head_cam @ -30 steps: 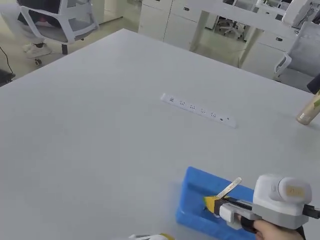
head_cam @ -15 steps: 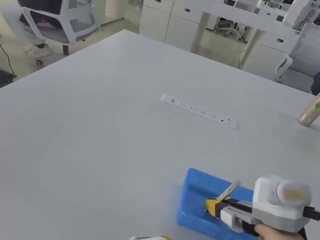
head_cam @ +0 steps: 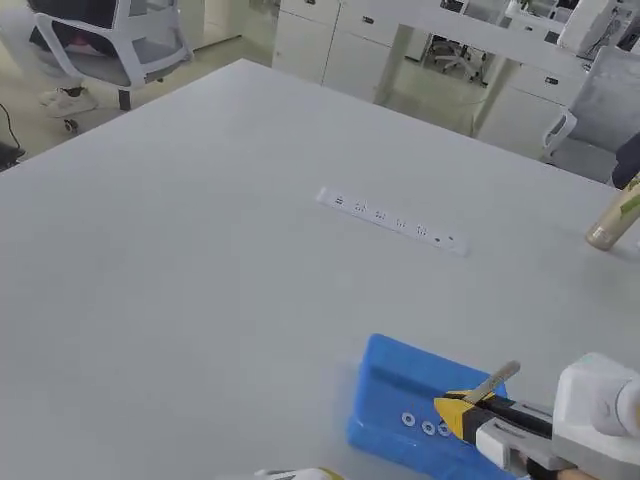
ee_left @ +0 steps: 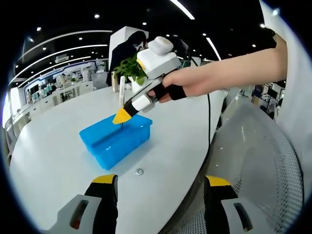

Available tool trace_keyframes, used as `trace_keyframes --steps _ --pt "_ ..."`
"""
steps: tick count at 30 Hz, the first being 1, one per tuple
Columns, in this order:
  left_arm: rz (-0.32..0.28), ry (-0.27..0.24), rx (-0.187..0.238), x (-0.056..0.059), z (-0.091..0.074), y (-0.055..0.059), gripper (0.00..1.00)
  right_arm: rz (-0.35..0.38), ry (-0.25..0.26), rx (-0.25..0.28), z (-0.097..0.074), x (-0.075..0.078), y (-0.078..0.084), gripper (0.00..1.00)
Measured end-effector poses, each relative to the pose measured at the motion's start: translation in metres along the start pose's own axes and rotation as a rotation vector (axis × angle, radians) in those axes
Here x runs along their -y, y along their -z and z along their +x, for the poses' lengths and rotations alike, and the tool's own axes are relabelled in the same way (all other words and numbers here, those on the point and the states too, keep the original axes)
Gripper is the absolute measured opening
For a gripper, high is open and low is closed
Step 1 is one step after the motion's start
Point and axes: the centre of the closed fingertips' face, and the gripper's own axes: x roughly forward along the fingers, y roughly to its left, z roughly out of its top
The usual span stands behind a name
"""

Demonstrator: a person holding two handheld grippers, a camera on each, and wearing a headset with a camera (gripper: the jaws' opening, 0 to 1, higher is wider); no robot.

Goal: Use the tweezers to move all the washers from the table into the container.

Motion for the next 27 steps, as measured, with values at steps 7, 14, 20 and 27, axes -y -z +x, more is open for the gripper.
trace_keyframes --steps 7,14,20,27 --pt "0.0 -0.001 0.002 0.0 0.0 0.0 0.72 -0.024 -0.054 0.037 -0.012 -0.027 -0.013 0.05" --pt "0.0 -0.001 0.004 0.0 0.0 -0.001 0.72 -0.002 -0.142 0.022 -0.01 -0.057 -0.004 0.05" --pt "-0.001 -0.002 0.001 0.0 0.0 0.0 0.72 0.022 -0.182 -0.012 0.0 -0.075 0.018 0.05" --pt "0.002 0.002 -0.001 0.0 0.0 0.0 0.72 0.079 -0.203 -0.059 0.009 -0.085 0.046 0.05"
